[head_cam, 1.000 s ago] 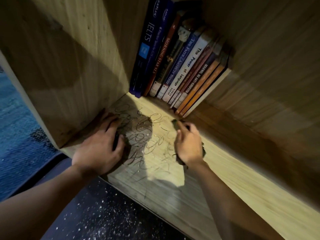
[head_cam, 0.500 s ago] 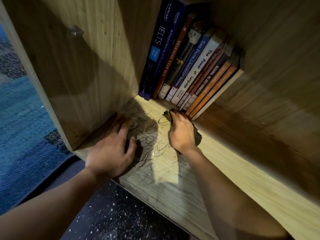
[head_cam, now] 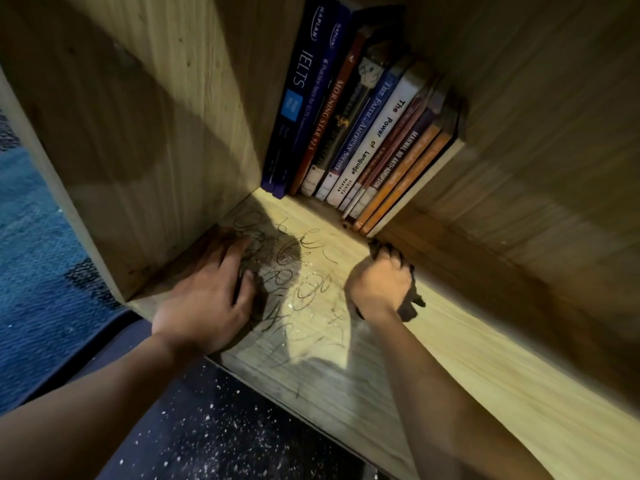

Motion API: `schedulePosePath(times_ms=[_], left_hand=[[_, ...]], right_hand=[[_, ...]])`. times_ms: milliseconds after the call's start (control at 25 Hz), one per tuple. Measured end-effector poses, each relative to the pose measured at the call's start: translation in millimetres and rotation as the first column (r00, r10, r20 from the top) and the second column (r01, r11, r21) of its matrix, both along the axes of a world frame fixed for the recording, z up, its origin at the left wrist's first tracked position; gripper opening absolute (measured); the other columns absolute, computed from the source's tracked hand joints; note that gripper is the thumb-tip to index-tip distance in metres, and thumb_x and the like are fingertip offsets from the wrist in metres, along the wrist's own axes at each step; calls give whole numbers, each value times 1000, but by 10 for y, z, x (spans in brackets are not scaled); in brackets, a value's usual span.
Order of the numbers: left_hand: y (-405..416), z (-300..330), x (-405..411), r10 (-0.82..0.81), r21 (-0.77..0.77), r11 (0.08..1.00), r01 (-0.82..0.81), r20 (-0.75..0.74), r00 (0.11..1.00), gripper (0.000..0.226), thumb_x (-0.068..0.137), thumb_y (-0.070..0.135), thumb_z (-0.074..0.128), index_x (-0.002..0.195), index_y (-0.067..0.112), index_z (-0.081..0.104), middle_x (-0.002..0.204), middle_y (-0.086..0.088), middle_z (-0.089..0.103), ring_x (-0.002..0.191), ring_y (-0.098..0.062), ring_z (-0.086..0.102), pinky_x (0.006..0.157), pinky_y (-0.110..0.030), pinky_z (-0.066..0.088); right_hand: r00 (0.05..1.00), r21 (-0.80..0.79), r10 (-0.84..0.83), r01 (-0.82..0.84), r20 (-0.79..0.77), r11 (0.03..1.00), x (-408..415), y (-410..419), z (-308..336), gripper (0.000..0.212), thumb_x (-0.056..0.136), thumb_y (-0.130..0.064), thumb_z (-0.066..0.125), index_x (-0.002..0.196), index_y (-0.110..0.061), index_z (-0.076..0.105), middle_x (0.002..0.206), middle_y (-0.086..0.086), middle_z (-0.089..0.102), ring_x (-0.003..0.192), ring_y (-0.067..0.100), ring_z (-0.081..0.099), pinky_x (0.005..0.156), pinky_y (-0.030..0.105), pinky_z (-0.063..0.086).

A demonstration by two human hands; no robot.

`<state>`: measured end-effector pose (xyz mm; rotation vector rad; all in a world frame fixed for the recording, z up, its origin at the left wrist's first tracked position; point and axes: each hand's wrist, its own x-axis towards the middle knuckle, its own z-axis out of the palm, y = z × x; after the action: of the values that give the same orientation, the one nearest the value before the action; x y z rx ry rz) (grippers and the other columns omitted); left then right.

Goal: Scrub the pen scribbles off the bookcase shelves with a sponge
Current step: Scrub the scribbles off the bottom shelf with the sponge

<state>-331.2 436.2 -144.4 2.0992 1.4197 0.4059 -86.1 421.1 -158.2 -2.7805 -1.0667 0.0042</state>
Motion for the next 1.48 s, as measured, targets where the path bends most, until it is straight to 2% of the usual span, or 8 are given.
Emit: schedulePosePath(times_ms=[240,360,720,920,1080,1160,1320,1480], left_hand=[[23,-61,6,5,21,1000,-5,0,1000,57,100,44,29,152,34,8,153,-8,31,135,-28,35,107,-39,31],[8,-31,-1,-10,-10,1000,9,-18,1000,59,99,47,28,152,37,3,154,-8,29,137,-28,34,109,-41,30],[5,-36,18,-2,18,1000,2,7,1000,57,100,44,30,152,38,7,154,-7,31,138,-27,32,109,-39,28],[-22,40,40,2,19,1000,-2,-13,1000,56,101,42,30,152,36,7,153,-6,30,135,-28,36,106,-37,31],[-15,33,21,8,11,1000,-8,-13,1000,55,101,43,27,152,37,6,154,-4,29,136,-25,34,107,-37,30],[-10,26,28,5,3,1000,-4,-15,1000,55,101,45,26,151,39,5,155,-3,27,138,-25,31,109,-37,28],[0,4,27,12,-1,1000,-12,-20,1000,56,101,44,27,152,39,5,156,-4,27,140,-26,29,110,-37,27],[5,12,-2,5,-7,1000,-5,-12,1000,56,100,46,27,152,39,5,153,-7,32,134,-27,38,106,-38,32]], right_hand=[[993,-155,119,-117,5,981,-157,222,113,48,93,-26,41,136,-5,44,140,10,39,126,38,36,109,48,29],[954,-52,294,-291,54,955,-96,63,46,39,95,-19,41,131,-9,50,135,8,46,119,35,41,105,45,34],[945,24,324,-323,-36,946,-401,330,124,72,80,-6,66,144,-12,34,134,13,55,133,32,37,107,42,31],[824,342,519,-431,-228,835,-222,52,65,27,98,-20,45,124,-25,44,122,0,58,115,22,49,96,37,37],[927,468,317,-192,-203,862,-151,197,-57,17,100,-26,41,114,-20,49,104,7,63,98,27,57,80,40,49],[973,435,201,-132,-116,891,-147,353,-45,22,99,-23,43,115,-16,56,106,11,65,104,30,54,86,38,45],[939,304,326,-280,-112,911,-266,385,18,32,98,-16,46,126,-18,60,117,5,65,116,26,45,99,33,36],[736,288,672,-628,-81,723,-168,-152,39,36,98,-15,46,131,-23,57,129,-7,59,122,14,43,107,28,34]])
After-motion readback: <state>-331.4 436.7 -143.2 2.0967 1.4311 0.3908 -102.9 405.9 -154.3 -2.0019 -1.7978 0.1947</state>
